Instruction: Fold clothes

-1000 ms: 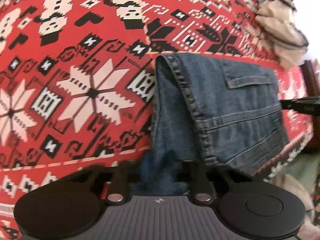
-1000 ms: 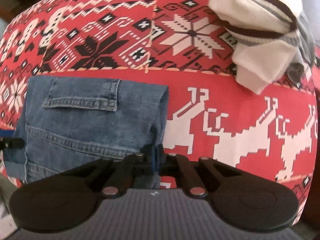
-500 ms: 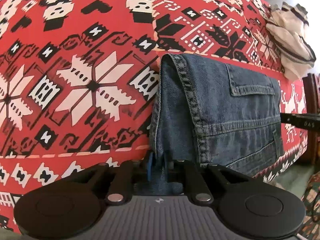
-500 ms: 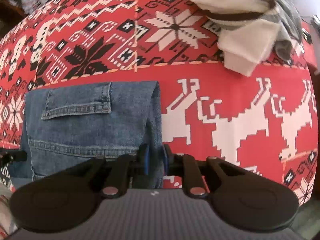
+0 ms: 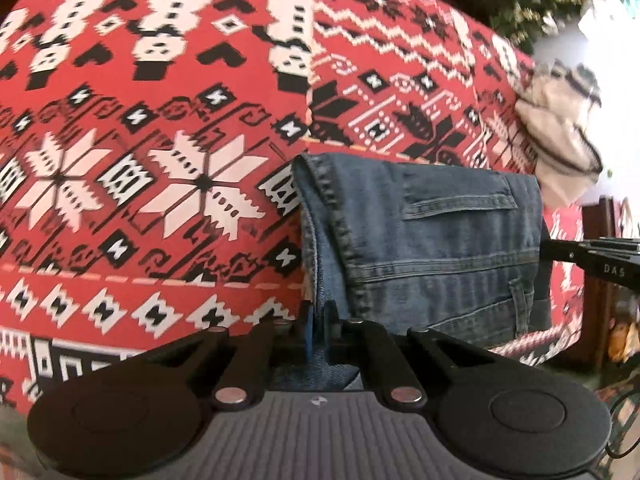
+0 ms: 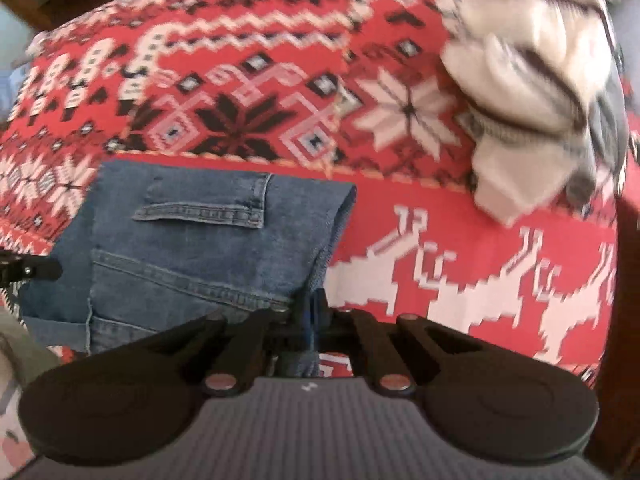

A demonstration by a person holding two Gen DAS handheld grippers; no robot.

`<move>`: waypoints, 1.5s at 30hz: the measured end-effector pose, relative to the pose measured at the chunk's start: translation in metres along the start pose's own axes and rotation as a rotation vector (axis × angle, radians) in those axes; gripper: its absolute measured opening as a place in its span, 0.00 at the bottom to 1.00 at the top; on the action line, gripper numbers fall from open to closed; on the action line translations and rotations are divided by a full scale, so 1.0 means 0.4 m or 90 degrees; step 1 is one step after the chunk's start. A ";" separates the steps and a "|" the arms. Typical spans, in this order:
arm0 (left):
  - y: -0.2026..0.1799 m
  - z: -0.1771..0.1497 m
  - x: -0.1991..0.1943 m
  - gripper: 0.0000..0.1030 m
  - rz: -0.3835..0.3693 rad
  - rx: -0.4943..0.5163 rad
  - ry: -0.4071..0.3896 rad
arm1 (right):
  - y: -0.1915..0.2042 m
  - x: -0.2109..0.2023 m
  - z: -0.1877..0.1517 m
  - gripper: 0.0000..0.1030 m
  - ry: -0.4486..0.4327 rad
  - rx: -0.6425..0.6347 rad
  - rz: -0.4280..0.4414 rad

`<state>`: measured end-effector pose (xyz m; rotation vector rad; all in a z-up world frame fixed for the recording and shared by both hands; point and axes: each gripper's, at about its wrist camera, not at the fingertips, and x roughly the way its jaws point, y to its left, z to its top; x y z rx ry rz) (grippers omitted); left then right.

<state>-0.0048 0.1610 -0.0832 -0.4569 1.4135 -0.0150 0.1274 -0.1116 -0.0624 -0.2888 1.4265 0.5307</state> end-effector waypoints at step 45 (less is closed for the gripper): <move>0.631 0.045 -0.260 0.05 0.078 -0.638 -0.309 | 1.342 0.298 0.925 0.01 0.083 -0.798 0.108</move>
